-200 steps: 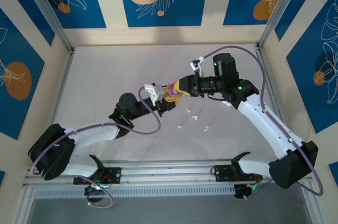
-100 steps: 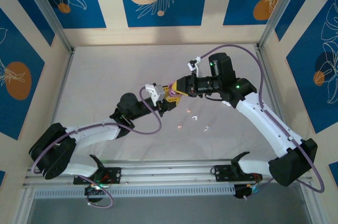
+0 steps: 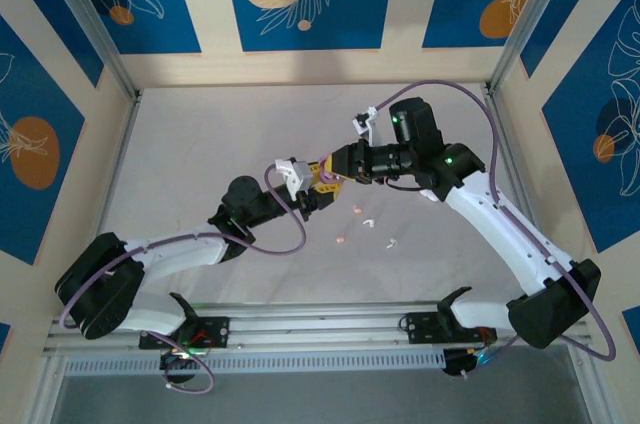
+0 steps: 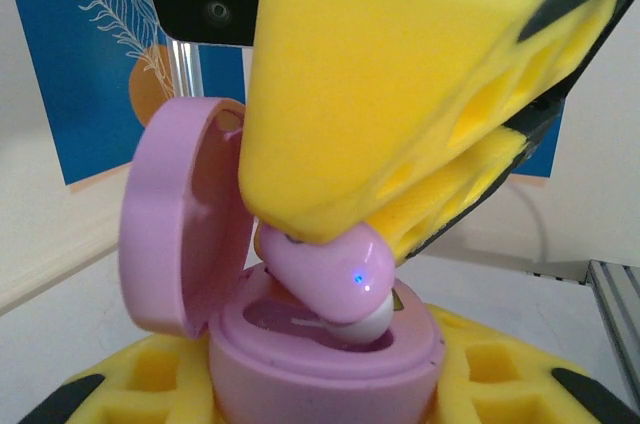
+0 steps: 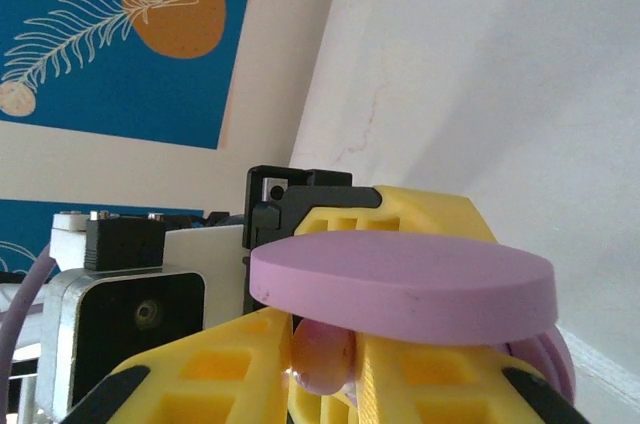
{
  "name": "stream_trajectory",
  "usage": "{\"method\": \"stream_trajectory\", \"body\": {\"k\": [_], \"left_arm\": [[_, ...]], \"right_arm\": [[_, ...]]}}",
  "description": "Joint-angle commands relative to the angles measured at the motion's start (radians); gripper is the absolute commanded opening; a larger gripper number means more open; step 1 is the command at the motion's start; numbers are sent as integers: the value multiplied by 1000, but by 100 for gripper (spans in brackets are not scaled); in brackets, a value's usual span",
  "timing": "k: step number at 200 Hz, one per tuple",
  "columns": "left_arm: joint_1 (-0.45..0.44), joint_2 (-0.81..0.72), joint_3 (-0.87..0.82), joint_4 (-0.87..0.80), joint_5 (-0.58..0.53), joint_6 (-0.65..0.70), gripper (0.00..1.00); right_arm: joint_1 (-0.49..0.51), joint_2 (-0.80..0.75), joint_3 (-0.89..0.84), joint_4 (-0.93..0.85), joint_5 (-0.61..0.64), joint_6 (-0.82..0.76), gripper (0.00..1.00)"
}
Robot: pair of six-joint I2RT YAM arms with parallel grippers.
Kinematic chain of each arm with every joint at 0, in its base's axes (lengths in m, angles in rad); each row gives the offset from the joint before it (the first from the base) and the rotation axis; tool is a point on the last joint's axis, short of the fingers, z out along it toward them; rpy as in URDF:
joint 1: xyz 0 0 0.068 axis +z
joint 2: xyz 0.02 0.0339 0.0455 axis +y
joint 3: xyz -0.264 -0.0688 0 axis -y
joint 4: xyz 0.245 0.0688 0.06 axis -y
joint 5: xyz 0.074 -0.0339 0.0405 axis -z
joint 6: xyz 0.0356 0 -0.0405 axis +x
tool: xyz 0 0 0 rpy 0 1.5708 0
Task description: Insert the wireless bluetooth earbuds into the charging case
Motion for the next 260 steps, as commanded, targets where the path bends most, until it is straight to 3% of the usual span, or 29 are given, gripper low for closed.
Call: {"method": "stream_trajectory", "body": {"k": [1, 216, 260], "left_arm": [[-13, -4, 32, 63, -4, 9, 26], [-13, -3, 27, 62, -7, 11, 26], [-13, -11, 18, 64, -10, 14, 26]], "right_arm": [[14, 16, 34, -89, 39, -39, 25], [25, -32, 97, -138, 67, -58, 35], [15, -100, 78, -72, 40, -91, 36]]}}
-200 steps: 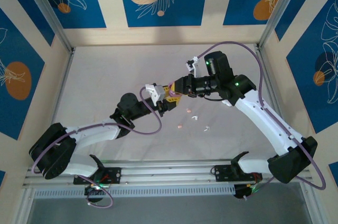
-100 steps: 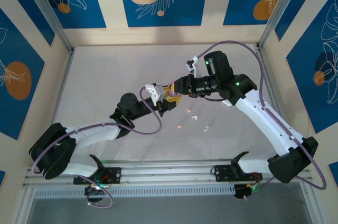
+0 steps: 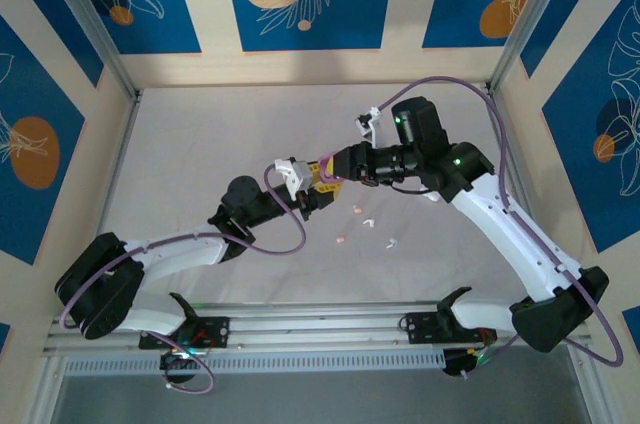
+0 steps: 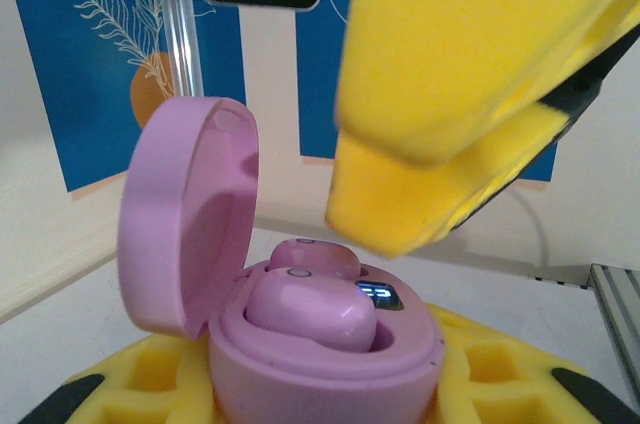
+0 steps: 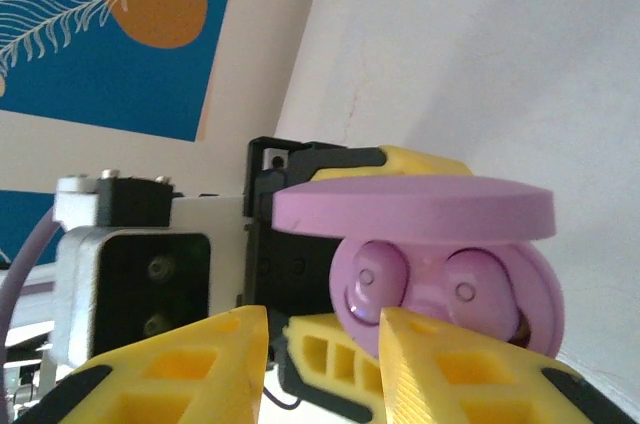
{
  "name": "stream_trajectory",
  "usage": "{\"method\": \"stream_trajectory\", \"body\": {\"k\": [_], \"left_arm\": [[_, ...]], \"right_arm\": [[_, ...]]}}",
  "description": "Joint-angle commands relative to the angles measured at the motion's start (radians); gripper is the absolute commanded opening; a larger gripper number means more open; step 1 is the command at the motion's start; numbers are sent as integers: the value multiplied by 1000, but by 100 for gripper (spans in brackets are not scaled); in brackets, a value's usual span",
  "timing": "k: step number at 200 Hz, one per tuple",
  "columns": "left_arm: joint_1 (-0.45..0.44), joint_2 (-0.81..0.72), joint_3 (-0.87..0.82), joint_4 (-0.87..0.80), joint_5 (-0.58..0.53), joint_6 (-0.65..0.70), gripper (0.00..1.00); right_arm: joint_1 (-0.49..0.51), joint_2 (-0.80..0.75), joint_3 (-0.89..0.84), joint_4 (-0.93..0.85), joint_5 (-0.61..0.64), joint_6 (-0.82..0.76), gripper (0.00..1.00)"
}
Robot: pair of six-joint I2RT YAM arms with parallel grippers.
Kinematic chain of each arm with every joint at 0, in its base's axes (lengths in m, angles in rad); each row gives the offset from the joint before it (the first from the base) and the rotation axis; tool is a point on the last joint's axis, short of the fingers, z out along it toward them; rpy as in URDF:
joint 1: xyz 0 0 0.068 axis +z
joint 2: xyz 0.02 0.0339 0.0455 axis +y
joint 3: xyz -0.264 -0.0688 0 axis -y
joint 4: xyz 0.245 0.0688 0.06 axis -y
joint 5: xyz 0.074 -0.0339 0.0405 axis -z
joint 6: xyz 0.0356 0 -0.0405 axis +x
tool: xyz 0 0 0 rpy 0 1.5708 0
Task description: Insert the wireless bluetooth earbuds into the charging case
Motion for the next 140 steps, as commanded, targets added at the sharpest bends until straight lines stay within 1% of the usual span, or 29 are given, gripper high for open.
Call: {"method": "stream_trajectory", "body": {"k": [1, 14, 32, 45, 55, 90, 126, 140], "left_arm": [[-12, -10, 17, 55, -9, 11, 26], [-13, -12, 13, 58, 0, 11, 26], [-12, -15, 10, 57, 30, 8, 26], [-12, -16, 7, 58, 53, 2, 26], [-12, -18, 7, 60, 73, -6, 26], [-12, -28, 6, 59, 117, -33, 26], [-13, -40, 7, 48, 116, -35, 26], [-12, -41, 6, 53, 106, -37, 27]], "right_arm": [[-6, -66, 17, 42, -19, -40, 36], [-14, -97, 7, 65, 12, -49, 36], [-31, -133, -9, 93, 96, -41, 36], [-48, -132, -4, 84, 160, -25, 42], [-67, -114, 10, 62, 180, -12, 48], [-109, 21, 97, -15, 86, -7, 51], [-109, 120, 141, -49, -22, -36, 53], [-109, 138, 147, -81, -34, -53, 53]]}}
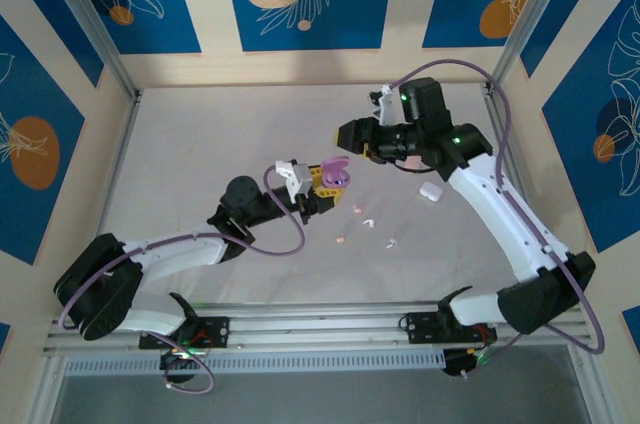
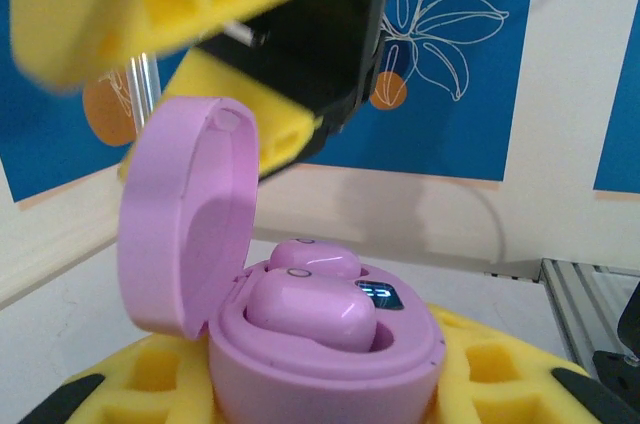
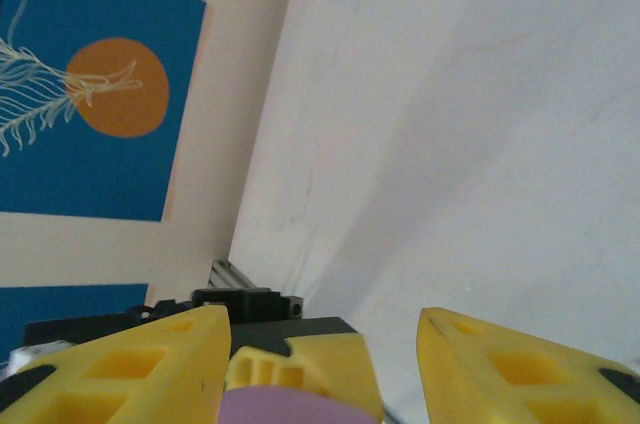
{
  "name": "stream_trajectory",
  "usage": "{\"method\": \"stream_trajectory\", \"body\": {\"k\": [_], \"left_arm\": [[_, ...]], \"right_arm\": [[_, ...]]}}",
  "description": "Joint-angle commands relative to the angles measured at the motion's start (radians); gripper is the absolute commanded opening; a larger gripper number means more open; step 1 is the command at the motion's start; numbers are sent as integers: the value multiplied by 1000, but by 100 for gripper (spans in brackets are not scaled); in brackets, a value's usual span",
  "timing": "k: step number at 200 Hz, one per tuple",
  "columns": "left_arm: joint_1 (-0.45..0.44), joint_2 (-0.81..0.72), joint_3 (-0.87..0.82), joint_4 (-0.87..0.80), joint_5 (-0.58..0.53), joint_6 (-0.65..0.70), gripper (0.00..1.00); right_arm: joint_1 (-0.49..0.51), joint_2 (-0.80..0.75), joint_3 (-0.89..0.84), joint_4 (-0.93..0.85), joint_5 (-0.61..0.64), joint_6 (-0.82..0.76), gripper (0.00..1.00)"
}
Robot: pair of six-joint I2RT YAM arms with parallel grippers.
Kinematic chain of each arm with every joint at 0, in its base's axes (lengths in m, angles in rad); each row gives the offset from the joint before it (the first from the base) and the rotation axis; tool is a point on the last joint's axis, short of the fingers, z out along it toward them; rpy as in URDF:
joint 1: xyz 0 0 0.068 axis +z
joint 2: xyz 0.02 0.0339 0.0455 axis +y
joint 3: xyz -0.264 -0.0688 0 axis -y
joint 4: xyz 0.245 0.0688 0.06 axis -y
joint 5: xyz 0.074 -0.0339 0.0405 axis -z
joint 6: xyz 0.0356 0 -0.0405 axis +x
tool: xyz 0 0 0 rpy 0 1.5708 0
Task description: Insert the wireless bluetooth earbuds into the charging case
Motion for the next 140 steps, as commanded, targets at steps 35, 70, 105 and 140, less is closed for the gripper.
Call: {"method": "stream_trajectory", "body": {"k": [35, 70, 105, 140], "left_arm": [[-12, -33, 5, 59, 7, -20, 27], [-12, -31, 2, 80, -4, -32, 27], [-12, -23, 8, 105, 8, -54, 27], [-12, -5, 29, 119, 33, -86, 28]], "right_arm": [[-16, -11, -8, -84, -109, -48, 53], [-61, -81, -117, -36, -215, -24, 54], [-132, -160, -279, 157, -414, 94, 57], [-148, -151, -337, 278, -563, 155, 60]]}}
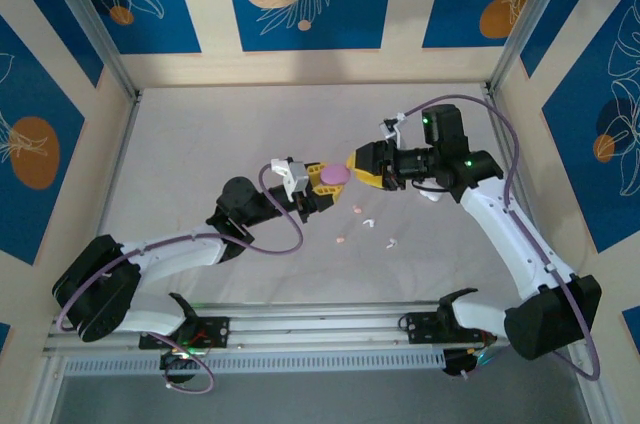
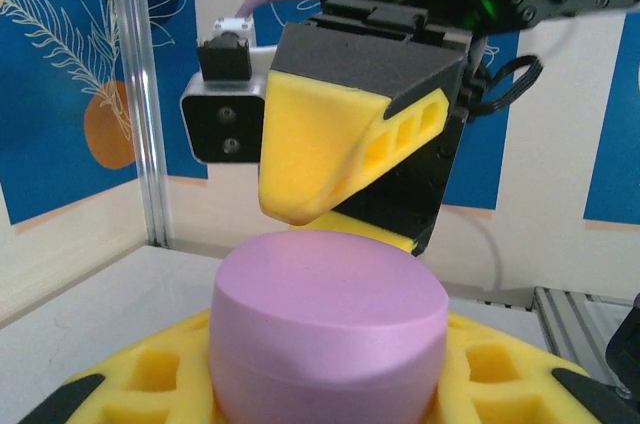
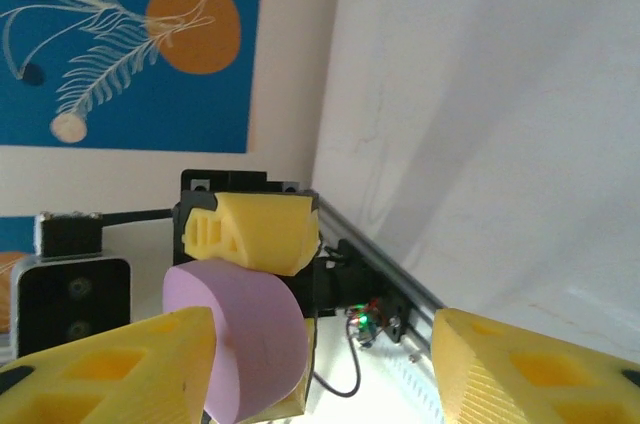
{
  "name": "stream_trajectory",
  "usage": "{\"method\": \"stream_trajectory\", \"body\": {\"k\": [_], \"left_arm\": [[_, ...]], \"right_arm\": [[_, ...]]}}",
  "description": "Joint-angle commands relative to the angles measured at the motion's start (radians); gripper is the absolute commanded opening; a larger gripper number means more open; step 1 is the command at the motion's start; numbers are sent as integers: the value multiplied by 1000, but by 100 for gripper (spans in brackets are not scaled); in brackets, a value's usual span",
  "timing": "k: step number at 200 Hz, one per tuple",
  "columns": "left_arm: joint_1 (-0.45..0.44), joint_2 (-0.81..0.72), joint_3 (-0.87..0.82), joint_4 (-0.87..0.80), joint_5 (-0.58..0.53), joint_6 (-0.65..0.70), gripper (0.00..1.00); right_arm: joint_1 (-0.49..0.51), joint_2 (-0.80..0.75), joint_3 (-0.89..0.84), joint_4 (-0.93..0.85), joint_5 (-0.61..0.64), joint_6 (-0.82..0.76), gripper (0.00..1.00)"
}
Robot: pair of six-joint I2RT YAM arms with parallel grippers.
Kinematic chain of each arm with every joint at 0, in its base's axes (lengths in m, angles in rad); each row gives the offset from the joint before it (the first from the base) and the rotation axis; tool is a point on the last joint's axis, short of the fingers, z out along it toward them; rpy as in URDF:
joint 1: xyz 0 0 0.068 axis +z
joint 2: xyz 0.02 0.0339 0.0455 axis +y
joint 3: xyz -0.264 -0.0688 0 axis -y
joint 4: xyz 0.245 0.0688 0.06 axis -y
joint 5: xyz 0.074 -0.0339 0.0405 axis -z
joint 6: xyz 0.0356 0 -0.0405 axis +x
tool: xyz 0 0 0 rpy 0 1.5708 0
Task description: Insert the wireless bluetooth earbuds into the charging case
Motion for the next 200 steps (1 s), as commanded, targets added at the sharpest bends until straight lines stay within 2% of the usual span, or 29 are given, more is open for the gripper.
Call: {"method": "stream_trajectory", "body": {"k": [1, 46, 117, 162, 175, 200], "left_arm": [[-11, 4, 29, 70, 34, -37, 28], [-11, 19, 44, 82, 42, -58, 28], [-11, 22, 50, 73, 37, -51, 29], [-12, 15, 43, 52, 11, -36, 31], [-12, 9, 44, 30, 6, -26, 33], [-11, -7, 42, -26, -12, -5, 39]], "right_arm": [[-2, 0, -24, 127, -182, 67, 60], [16, 41, -64, 259, -287, 131, 55], [49, 71, -67, 288, -337, 125, 47], [49, 68, -56, 251, -331, 96, 30], [43, 61, -53, 243, -315, 91, 22], [23, 43, -57, 252, -278, 105, 16]]}}
